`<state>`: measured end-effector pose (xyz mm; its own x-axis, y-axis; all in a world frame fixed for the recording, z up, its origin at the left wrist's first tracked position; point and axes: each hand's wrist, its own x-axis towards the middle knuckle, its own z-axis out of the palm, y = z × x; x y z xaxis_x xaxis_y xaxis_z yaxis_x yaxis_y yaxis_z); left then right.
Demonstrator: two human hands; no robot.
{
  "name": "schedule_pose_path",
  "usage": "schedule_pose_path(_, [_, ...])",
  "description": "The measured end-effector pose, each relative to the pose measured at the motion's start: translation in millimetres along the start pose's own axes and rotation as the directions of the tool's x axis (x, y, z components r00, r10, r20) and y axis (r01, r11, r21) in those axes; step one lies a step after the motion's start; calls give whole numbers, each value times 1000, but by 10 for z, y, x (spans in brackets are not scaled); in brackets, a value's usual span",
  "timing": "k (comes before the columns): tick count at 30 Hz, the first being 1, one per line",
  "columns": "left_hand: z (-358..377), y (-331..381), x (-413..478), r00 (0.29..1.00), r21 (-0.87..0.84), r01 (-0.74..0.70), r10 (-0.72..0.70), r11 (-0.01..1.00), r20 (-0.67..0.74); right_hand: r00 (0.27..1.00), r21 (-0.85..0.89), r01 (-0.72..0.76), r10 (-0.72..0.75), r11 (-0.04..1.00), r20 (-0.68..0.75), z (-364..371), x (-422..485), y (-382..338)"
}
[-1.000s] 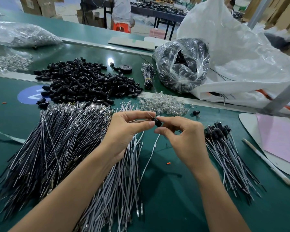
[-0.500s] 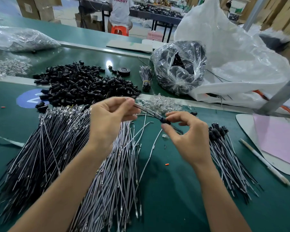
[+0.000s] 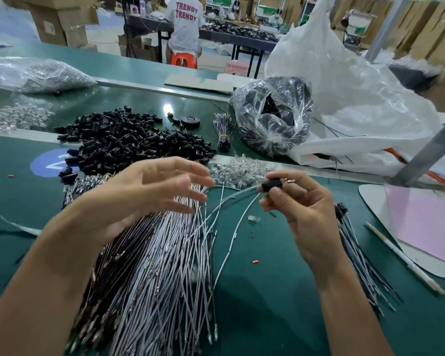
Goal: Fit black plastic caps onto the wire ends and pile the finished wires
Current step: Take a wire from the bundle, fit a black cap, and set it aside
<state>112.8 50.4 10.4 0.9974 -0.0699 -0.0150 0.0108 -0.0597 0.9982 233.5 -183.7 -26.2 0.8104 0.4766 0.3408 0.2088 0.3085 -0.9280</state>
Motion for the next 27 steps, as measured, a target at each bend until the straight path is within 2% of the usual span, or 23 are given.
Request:
schedule_pose_path(1, [67, 4, 51, 999, -37, -5, 3, 999, -43, 999, -35, 5, -4, 999, 37, 14, -8, 6])
schedule_pose_path(3, [247, 15, 181, 996, 59, 51, -47, 997, -70, 997, -98, 20, -12, 995, 82, 52, -27, 17])
schedule_pose_path(5, [428, -13, 316, 997, 98, 79, -80, 992, 8, 996, -119, 24, -15, 993, 83, 93, -40, 23])
schedule_pose_path(6, [503, -35, 371, 997, 60, 76, -77, 995, 28, 997, -125, 29, -20, 992, 73, 106, -44, 22])
schedule_pose_path(9, [613, -118, 477, 999, -40, 30, -31, 999, -31, 999, -160, 37, -31, 986, 41, 103, -40, 27])
schedule_pose_path(15, [679, -266, 524, 988, -67, -32, 21, 997, -156, 996, -152, -66, 56, 986, -69, 76, -7, 81])
schedule_pose_path(19, [725, -280, 540, 976, -93, -40, 19, 995, -217, 992, -167, -96, 81, 981, -94, 93, -3, 116])
schedule_pose_path(23, [827, -340, 534, 945, -161, -133, 76, 978, -319, 981, -71, -168, 160, 983, -110, 105, -6, 99])
schedule_pose_path(25, [870, -380, 528, 934, -152, -170, 111, 974, -338, 978, -38, -184, 180, 982, -104, 111, -7, 98])
schedule_pose_path(27, [872, -422, 527, 924, -95, -193, 149, 977, -353, 981, -98, -172, 162, 980, -104, 109, -5, 115])
